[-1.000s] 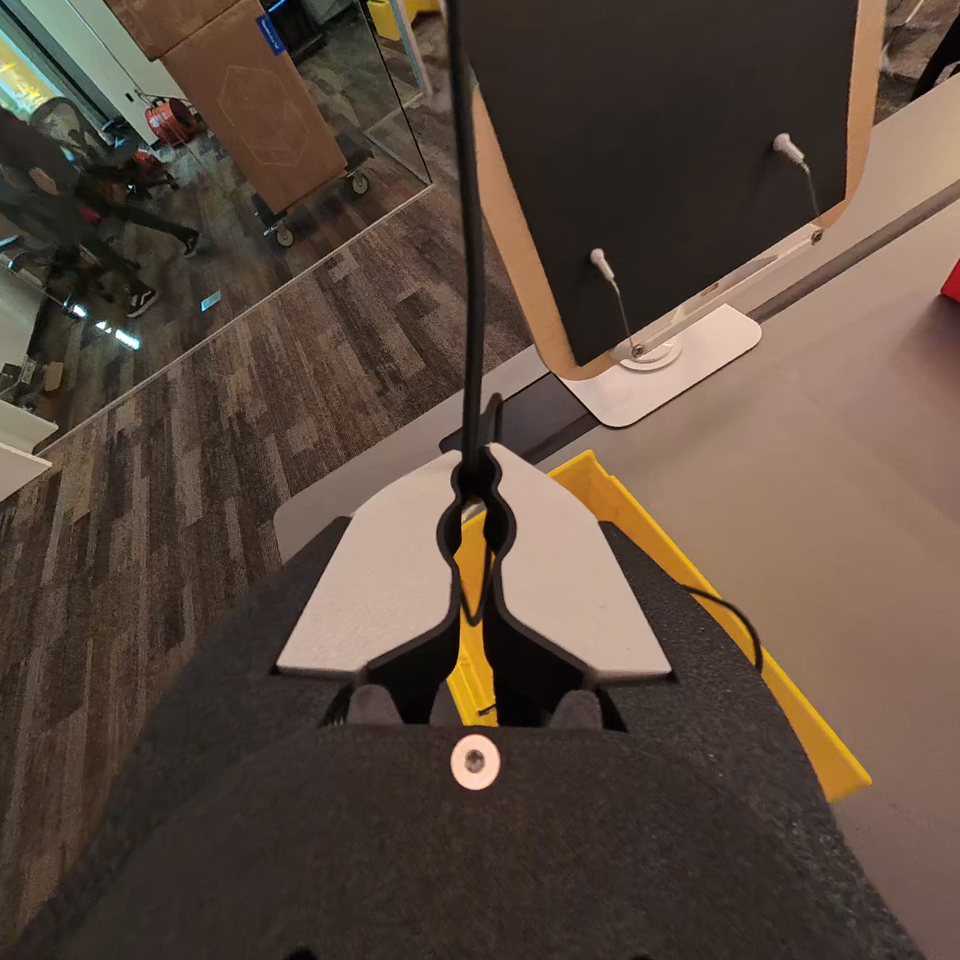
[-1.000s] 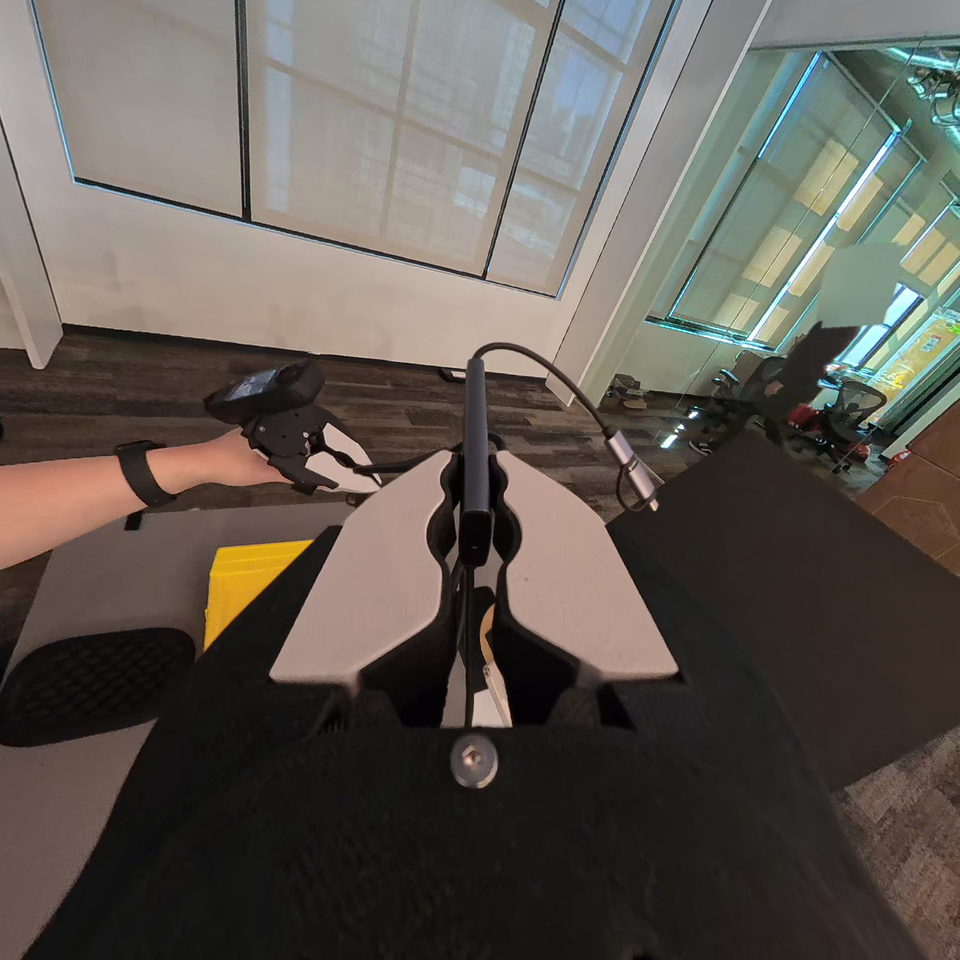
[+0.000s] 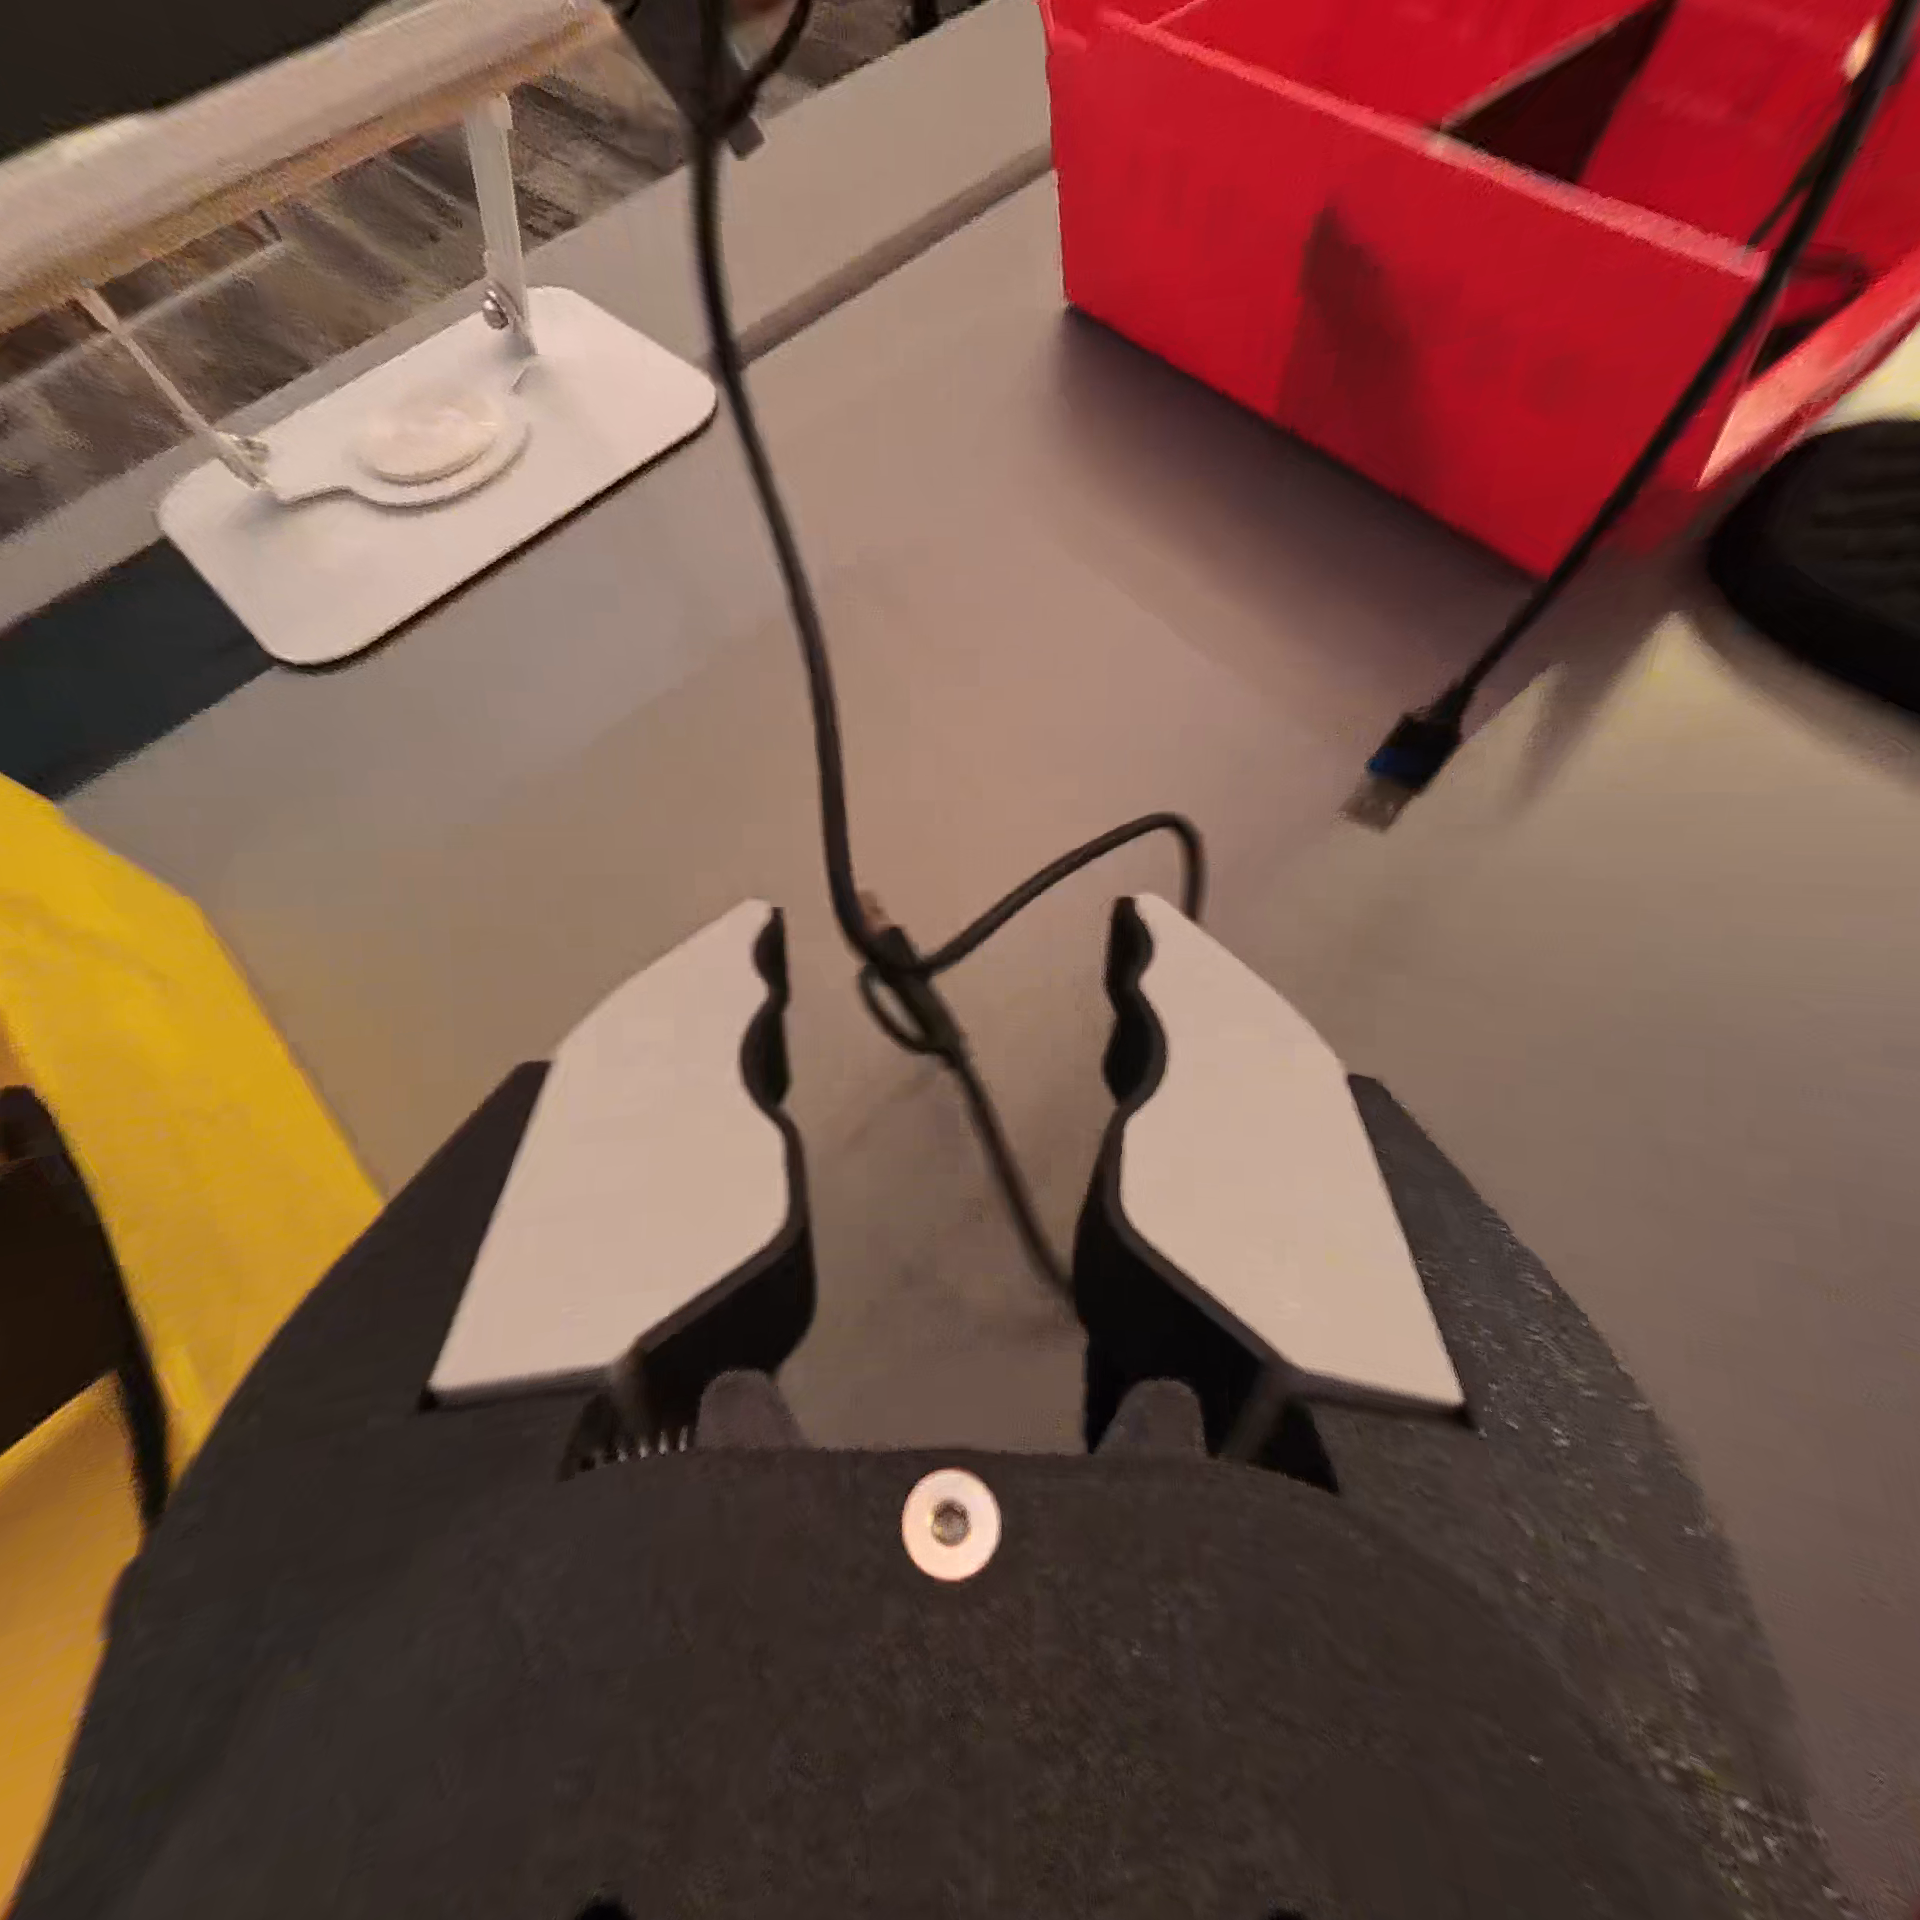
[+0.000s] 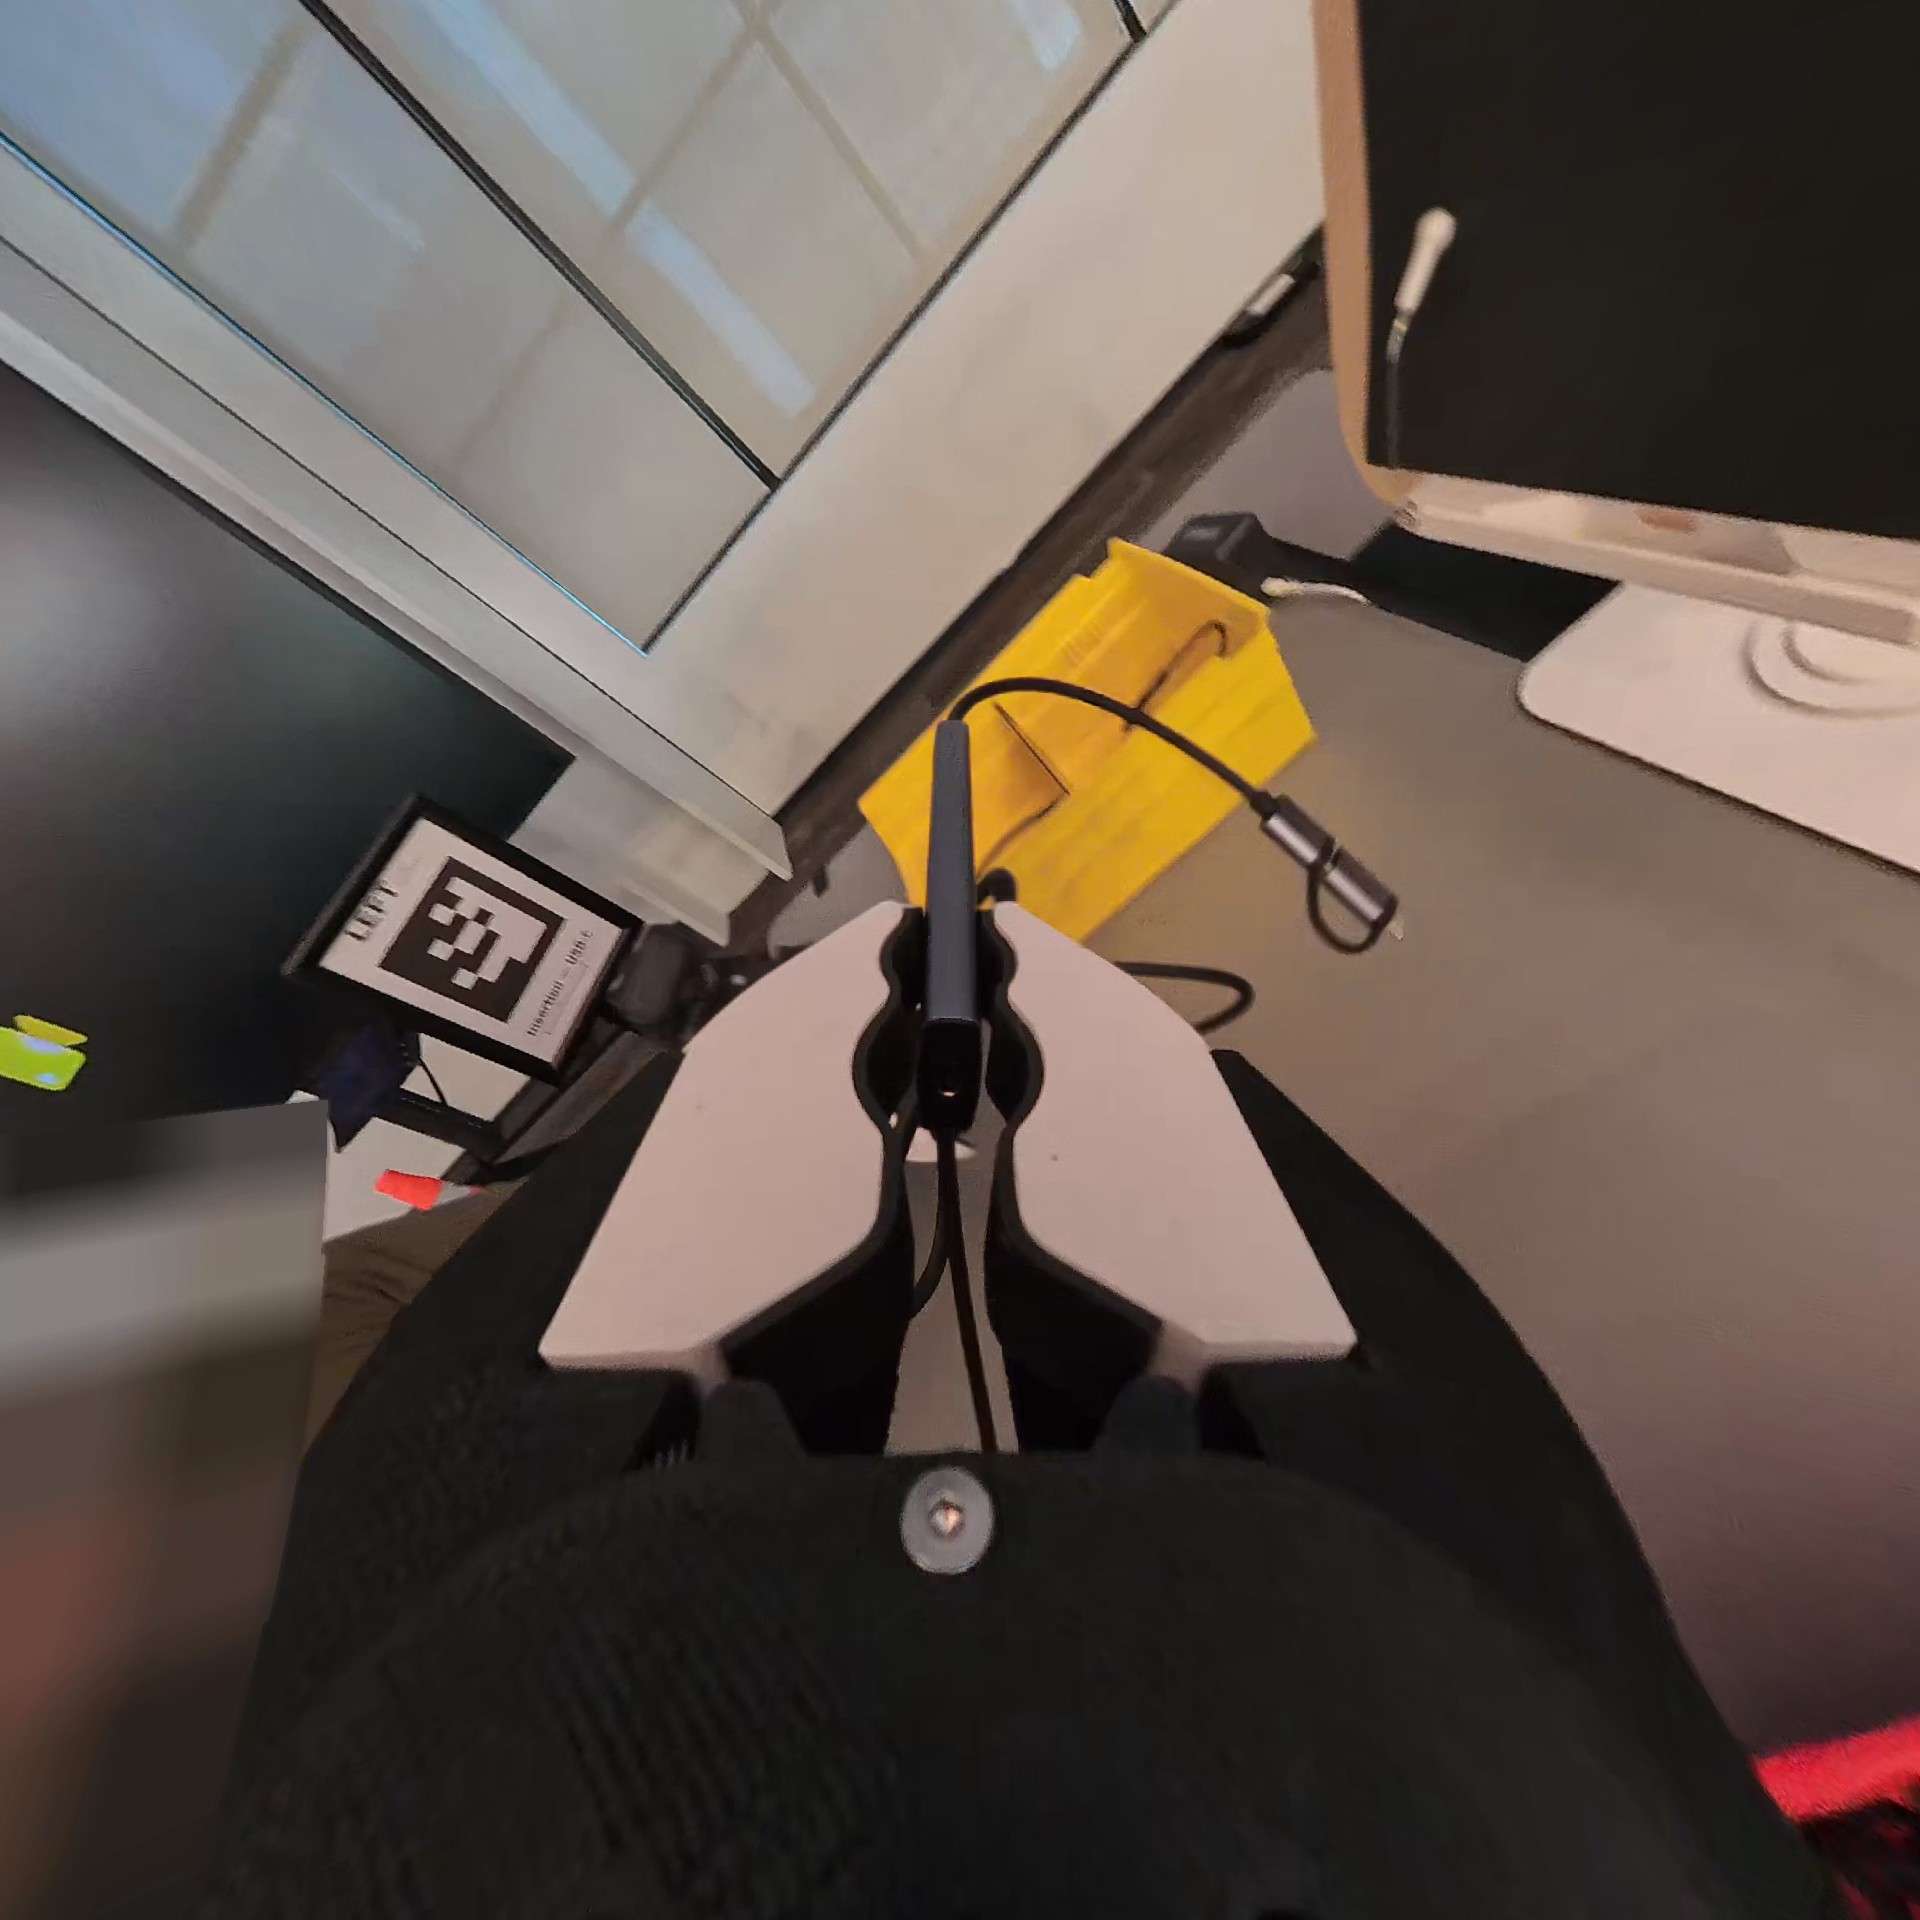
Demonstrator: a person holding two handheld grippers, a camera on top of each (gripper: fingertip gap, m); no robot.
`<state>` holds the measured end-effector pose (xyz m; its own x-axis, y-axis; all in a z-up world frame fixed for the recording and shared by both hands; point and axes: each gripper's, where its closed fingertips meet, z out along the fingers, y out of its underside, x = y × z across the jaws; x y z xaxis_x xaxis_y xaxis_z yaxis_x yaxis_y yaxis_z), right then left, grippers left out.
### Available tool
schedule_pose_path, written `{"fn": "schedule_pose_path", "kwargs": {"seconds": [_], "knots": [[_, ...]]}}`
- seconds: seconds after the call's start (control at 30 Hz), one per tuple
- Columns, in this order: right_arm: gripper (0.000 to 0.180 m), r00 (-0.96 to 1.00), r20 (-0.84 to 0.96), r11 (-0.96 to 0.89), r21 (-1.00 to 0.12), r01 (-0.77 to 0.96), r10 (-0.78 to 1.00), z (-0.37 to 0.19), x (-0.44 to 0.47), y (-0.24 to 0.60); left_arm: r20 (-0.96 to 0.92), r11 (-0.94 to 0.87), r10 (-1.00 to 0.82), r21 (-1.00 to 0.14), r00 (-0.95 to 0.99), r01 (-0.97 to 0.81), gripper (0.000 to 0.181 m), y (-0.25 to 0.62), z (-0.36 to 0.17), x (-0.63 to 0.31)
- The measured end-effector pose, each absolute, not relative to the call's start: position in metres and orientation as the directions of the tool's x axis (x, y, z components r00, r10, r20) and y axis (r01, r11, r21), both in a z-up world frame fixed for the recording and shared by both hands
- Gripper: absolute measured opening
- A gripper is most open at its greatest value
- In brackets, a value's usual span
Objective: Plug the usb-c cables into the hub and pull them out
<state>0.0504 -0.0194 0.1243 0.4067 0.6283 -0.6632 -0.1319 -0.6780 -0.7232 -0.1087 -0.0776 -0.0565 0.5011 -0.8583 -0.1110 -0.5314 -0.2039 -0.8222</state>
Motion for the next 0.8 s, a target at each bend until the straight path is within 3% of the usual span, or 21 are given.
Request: {"fn": "schedule_pose_path", "kwargs": {"seconds": [0.07,0.17,0.3,0.43,0.6,0.8], "knots": [[0.011,0.437,-0.664,-0.696,-0.709,-0.11,0.607,0.107,0.061,-0.016,-0.182,-0.154,-0.869,-0.785,0.46,-0.6,0.068,-0.089,-0.061,-0.119],[0.011,0.411,-0.688,-0.725,-0.683,-0.088,0.598,0.091,0.07,-0.014,-0.241,-0.069,-0.875,-0.797,0.42,-0.6,0.066,-0.1,-0.046,-0.133],[0.01,0.321,-0.718,-0.756,-0.655,-0.01,0.618,0.074,0.059,-0.023,-0.302,0.102,-0.827,-0.91,0.475,-0.401,0.056,-0.083,0.029,-0.13],[0.01,0.21,-0.752,-0.774,-0.632,0.04,0.625,0.062,0.033,-0.03,-0.416,0.31,-0.774,-0.906,0.478,-0.288,0.056,-0.057,0.086,-0.094],[0.01,0.123,-0.781,-0.791,-0.606,0.084,0.612,0.048,0.017,-0.037,-0.528,0.444,-0.79,-0.843,0.311,-0.303,0.064,-0.039,0.073,-0.03],[0.01,0.053,-0.804,-0.803,-0.585,0.116,0.593,0.039,0.02,-0.045,-0.556,0.495,-0.819,-0.81,0.144,-0.313,0.042,-0.04,0.036,0.004]]}}
